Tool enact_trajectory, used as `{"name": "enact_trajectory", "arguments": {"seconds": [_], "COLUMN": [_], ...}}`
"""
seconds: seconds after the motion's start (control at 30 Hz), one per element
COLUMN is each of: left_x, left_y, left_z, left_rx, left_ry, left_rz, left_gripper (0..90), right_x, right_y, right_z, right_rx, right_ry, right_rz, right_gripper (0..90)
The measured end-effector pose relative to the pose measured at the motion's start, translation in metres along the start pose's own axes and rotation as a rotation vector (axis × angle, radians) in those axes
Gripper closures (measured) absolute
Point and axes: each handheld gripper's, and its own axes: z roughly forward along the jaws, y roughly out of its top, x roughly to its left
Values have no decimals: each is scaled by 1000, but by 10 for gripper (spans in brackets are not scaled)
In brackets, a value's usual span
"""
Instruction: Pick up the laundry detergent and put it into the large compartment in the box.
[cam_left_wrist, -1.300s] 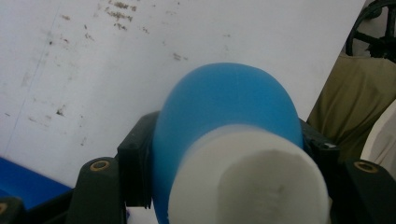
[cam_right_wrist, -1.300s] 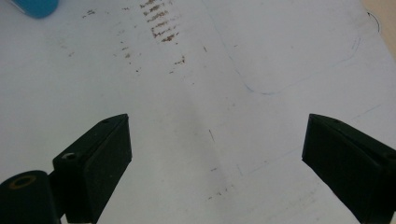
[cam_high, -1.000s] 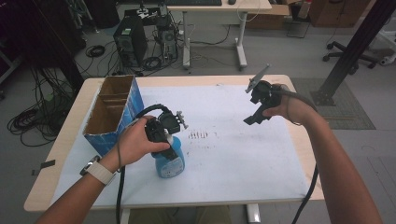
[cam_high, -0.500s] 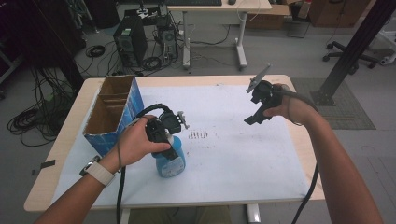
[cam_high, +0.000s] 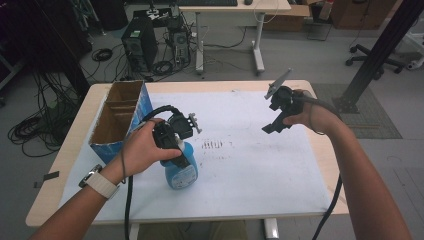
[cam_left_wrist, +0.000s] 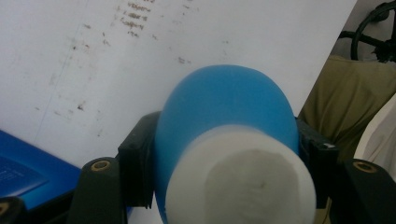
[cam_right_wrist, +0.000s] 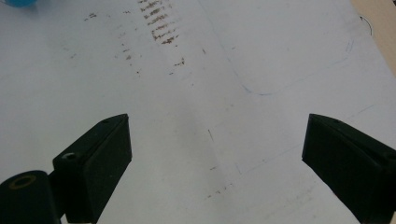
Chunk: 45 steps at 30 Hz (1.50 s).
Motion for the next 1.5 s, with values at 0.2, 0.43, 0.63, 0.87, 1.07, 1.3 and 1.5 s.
{"name": "enact_trajectory", "arguments": {"seconds": [0.2,0.43,0.63,0.87,1.07,1.3,1.5], "left_x": [-2,-3,-5,-5,-3,-1,2], "left_y": [0,0,1,2,2,4,5], "left_z": [-12,-22,-33,-48,-59,-70,-82], "left_rx": [-6,-5,-17,-25,-27,-27,-29], "left_ry": [10,19,31,37,53,72,90], "left_rz": [-14,-31,-44,-79,-113,-146,-179], "left_gripper": [371,372,372,372,372,373,372], "right_x": [0,1,1,2,2,2,1], "right_y": [0,-1,-1,-2,-2,-2,-3], "right_z": [-1,-3,-4,-5,-6,-7,-10], "right_rx": [-4,-6,-7,-12,-15,-17,-20], "right_ry": [-2,-4,-6,-8,-7,-8,-13], "right_rz": [0,1,4,3,5,2,6], "right_gripper": [83,83,83,83,83,83,85]}}
